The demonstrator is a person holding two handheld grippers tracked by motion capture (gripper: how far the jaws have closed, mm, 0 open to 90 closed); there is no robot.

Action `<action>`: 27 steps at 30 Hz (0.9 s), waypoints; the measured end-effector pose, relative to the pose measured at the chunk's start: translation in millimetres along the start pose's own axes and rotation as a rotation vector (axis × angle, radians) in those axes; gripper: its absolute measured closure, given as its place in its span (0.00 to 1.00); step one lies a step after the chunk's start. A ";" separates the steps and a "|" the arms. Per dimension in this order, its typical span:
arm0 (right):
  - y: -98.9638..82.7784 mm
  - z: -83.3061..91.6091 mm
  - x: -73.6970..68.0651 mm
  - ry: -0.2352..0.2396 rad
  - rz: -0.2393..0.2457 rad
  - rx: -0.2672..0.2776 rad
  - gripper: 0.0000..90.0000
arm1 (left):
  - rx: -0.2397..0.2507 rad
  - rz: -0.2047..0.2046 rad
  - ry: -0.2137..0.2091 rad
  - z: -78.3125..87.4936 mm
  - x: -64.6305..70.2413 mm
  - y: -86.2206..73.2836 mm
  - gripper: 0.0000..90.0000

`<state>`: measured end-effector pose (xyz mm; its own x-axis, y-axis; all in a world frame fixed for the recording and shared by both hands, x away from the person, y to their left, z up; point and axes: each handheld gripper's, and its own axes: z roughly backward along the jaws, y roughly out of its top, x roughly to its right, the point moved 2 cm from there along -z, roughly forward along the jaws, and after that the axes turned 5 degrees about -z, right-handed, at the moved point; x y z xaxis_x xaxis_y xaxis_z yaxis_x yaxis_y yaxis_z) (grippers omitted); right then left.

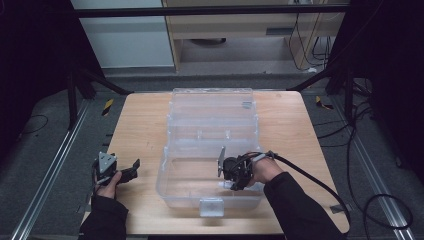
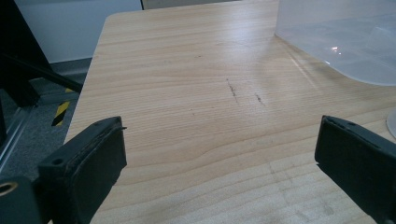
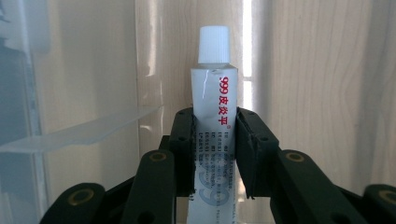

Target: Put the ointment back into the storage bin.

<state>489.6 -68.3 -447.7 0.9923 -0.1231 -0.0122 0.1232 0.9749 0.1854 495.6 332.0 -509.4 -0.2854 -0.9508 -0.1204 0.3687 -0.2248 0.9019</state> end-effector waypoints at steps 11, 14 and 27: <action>-0.5 -13.7 1.7 -0.001 -0.004 -0.020 0.77 | 0.000 0.001 0.000 0.0 0.0 0.0 0.02; -0.3 -16.7 1.7 -0.004 -0.017 -0.021 0.77 | 0.000 0.001 -0.001 0.0 0.0 0.0 0.02; -0.3 -24.2 2.1 -0.009 -0.033 -0.071 0.76 | 0.000 0.001 -0.001 0.0 0.0 0.0 0.02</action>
<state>491.8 -64.4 -471.6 0.9877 -0.1563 -0.0082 0.1562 0.9810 0.1152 495.6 332.1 -509.4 -0.2856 -0.9509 -0.1193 0.3691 -0.2240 0.9020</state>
